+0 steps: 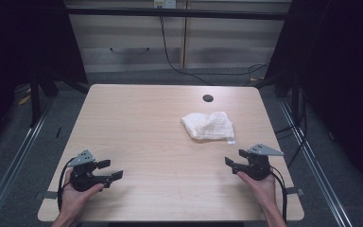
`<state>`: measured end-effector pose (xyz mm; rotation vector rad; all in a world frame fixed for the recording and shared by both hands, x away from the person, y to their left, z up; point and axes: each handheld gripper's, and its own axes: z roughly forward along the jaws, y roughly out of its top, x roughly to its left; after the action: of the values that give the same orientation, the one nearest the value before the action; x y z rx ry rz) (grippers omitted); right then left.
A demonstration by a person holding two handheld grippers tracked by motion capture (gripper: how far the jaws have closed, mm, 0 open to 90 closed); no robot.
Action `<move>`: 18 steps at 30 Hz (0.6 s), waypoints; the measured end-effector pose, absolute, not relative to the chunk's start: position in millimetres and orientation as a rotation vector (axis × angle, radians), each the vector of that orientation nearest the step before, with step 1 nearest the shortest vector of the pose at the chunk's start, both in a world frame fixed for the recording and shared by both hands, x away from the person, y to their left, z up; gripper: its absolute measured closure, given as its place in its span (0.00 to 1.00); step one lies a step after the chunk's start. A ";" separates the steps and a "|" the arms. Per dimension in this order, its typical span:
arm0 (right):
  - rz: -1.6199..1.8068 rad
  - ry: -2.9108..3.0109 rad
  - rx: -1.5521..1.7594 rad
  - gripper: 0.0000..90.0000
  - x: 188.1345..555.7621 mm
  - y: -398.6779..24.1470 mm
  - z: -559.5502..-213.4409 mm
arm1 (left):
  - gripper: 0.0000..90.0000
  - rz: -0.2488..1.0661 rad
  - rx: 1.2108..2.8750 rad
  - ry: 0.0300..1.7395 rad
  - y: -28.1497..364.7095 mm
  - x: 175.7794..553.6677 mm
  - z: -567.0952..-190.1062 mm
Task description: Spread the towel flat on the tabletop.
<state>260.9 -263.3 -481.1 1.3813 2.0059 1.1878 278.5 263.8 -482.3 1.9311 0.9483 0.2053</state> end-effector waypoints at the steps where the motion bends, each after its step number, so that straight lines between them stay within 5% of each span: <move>1: 1.195 2.001 1.387 0.35 261.7 -263.3 -481.6 | 0.26 0.214 1.925 0.949 264.4 278.5 -481.9; 8: 1.248 2.064 1.363 0.41 268.1 -259.4 -480.5 | 0.25 0.181 1.921 0.951 264.6 282.9 -484.7; 18: 1.191 2.085 1.371 0.38 283.1 -249.2 -469.5 | 0.24 0.162 1.923 0.967 265.1 284.1 -487.0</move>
<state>283.1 -249.2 -469.5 1.3714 2.0850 1.1914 284.1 265.1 -487.0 1.9228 0.9668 0.1616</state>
